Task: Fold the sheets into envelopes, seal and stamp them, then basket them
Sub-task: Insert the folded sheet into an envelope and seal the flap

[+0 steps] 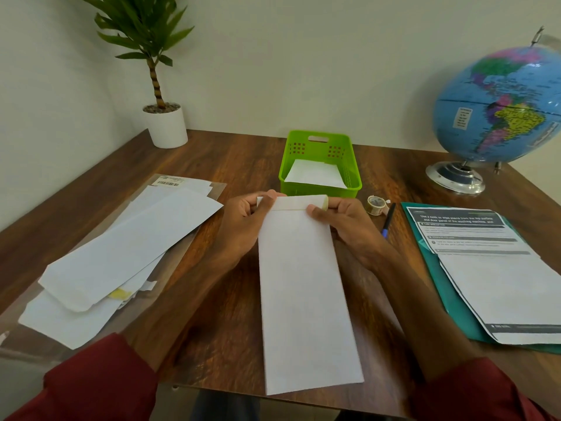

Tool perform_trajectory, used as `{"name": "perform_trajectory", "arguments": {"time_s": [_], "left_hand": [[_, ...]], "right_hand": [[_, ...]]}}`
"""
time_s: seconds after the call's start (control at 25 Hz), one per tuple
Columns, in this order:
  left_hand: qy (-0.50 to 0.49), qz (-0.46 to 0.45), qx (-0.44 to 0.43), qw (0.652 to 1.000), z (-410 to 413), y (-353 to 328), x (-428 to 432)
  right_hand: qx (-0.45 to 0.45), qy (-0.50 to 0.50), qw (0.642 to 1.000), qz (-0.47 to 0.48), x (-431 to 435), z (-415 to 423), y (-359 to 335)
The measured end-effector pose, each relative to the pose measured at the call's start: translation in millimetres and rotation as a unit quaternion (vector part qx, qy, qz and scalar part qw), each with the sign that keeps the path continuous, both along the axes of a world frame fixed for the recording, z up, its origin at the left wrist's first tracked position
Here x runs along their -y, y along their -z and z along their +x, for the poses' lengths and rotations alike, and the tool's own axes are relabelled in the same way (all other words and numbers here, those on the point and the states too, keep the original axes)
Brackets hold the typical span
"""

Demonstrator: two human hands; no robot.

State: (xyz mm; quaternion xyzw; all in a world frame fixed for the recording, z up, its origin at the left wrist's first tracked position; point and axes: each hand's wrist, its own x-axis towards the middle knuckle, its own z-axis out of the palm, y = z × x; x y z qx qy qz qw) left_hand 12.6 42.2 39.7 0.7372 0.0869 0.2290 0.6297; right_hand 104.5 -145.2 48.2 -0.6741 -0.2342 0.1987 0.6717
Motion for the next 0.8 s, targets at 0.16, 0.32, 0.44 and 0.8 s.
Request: {"name": "perform_trajectory", "arguments": {"time_s": [0.16,0.32,0.44,0.8], "left_hand": [[0.013,-0.041,-0.003,0.999,-4,-9,9],[0.041,-0.041,0.01,0.998,-8,-12,12],[0.073,-0.037,-0.01,0.997,-10,-10,10],[0.171,-0.021,-0.176,0.969,-48,-15,23]], "right_hand": [[0.027,0.056,0.997,0.038,8,5,-11],[0.071,0.084,0.993,0.048,8,4,-12],[0.117,0.092,0.987,0.063,7,-4,-16],[0.209,0.171,0.959,0.083,-6,-10,-30]]}}
